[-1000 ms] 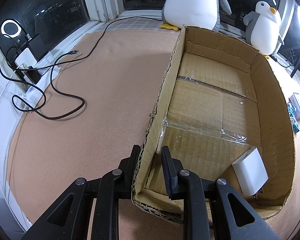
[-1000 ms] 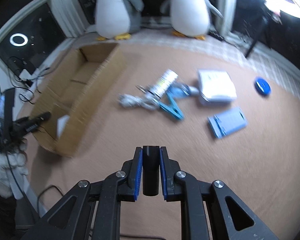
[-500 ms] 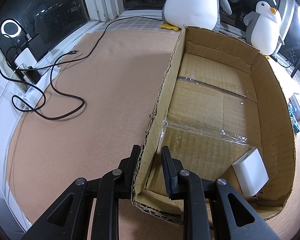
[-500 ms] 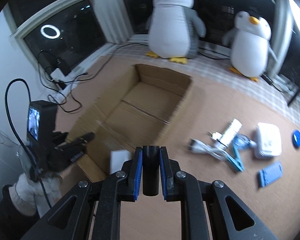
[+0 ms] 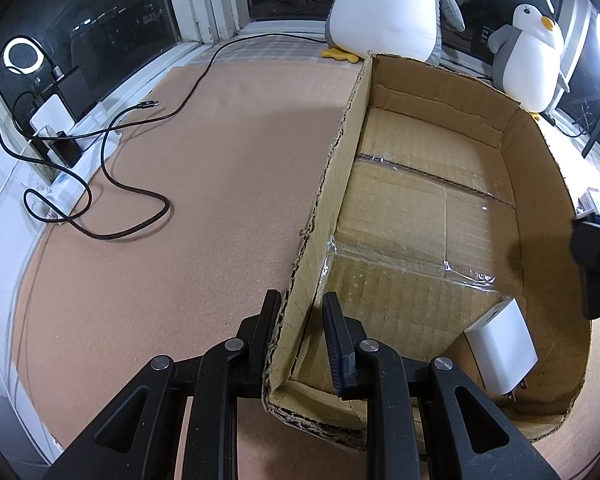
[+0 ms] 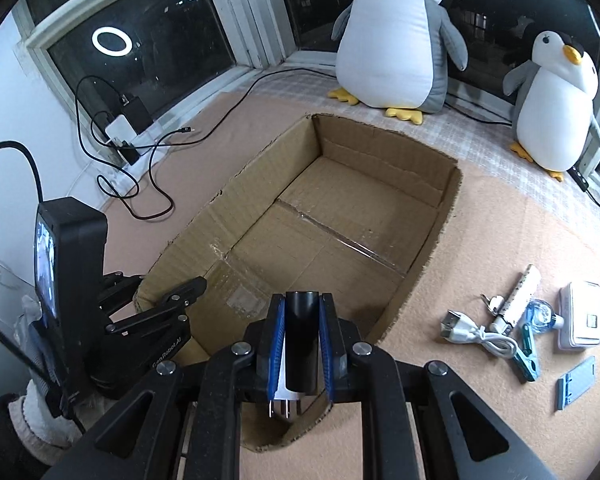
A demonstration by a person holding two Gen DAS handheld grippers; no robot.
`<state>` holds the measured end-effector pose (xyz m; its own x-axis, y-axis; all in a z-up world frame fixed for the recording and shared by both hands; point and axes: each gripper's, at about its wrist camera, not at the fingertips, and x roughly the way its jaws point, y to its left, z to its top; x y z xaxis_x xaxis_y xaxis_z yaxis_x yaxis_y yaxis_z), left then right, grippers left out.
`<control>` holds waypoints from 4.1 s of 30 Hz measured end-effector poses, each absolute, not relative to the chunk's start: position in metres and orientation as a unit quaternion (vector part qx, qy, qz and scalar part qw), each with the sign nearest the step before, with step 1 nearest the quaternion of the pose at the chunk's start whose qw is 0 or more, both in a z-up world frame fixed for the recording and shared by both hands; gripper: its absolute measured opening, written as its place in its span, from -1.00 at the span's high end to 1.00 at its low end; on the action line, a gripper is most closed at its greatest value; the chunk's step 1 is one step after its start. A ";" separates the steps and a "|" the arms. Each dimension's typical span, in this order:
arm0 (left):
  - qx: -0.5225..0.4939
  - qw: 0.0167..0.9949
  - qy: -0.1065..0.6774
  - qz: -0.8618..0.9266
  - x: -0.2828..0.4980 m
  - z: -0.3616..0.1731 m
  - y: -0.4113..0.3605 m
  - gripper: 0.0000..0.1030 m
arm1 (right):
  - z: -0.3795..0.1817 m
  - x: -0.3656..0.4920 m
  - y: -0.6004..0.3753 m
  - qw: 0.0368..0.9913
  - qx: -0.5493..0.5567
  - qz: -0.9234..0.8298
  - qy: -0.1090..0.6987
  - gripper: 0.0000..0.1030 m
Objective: Organize rigid objects
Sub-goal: 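Carry the black power bank into the box and release it, then move the right gripper to the blue phone stand and grasp it, then carry the blue phone stand into the box and open the right gripper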
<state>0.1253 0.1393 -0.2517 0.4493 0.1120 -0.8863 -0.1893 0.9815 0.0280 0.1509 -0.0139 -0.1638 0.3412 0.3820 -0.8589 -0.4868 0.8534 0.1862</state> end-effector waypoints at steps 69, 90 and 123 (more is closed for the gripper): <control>-0.036 0.851 0.516 0.089 0.126 -0.252 0.140 0.55 | -0.233 0.200 -0.321 0.764 0.196 -0.064 0.612 -0.16; -0.036 0.851 0.516 0.089 0.126 -0.252 0.140 0.55 | -0.232 0.208 -0.286 0.775 0.026 -0.027 0.630 0.31; -0.022 0.851 0.517 0.092 0.126 -0.253 0.134 0.54 | -0.133 0.163 -0.155 0.838 0.004 0.147 0.525 0.34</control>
